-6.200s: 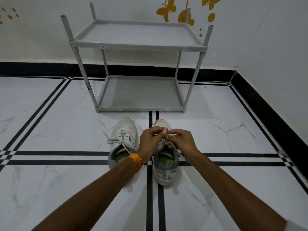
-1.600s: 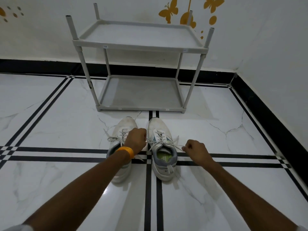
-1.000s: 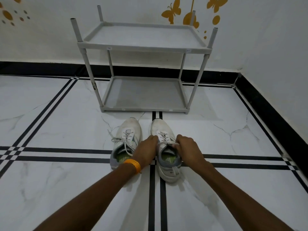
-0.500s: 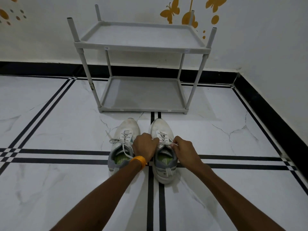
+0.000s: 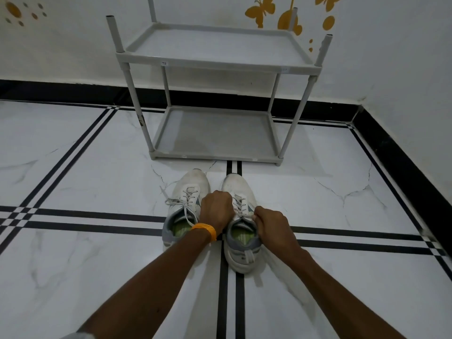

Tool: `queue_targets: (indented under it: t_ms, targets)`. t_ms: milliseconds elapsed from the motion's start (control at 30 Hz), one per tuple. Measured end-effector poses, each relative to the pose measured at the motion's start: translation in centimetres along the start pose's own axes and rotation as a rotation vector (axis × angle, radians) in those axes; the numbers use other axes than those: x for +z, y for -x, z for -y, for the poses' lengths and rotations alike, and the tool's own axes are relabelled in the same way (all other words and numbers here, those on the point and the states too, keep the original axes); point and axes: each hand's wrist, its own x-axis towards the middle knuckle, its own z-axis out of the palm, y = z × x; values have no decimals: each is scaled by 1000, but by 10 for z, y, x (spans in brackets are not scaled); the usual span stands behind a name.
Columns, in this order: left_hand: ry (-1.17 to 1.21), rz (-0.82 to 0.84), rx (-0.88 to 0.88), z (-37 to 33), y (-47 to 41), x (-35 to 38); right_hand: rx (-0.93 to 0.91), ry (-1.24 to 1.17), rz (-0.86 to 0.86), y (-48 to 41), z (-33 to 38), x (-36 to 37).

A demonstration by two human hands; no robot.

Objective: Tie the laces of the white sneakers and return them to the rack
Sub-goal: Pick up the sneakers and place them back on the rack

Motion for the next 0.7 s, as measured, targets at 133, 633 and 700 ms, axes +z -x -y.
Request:
queue_targets:
  t_ms: [133, 633, 700]
  targets:
    - [85, -88, 123, 2, -1, -9, 40, 8, 122, -1, 1, -8]
    - [497, 378, -290, 133, 49, -22, 367, -224, 331, -23, 19, 5]
    - [485, 307, -199, 126, 43, -15, 352, -202, 268, -26, 21, 12]
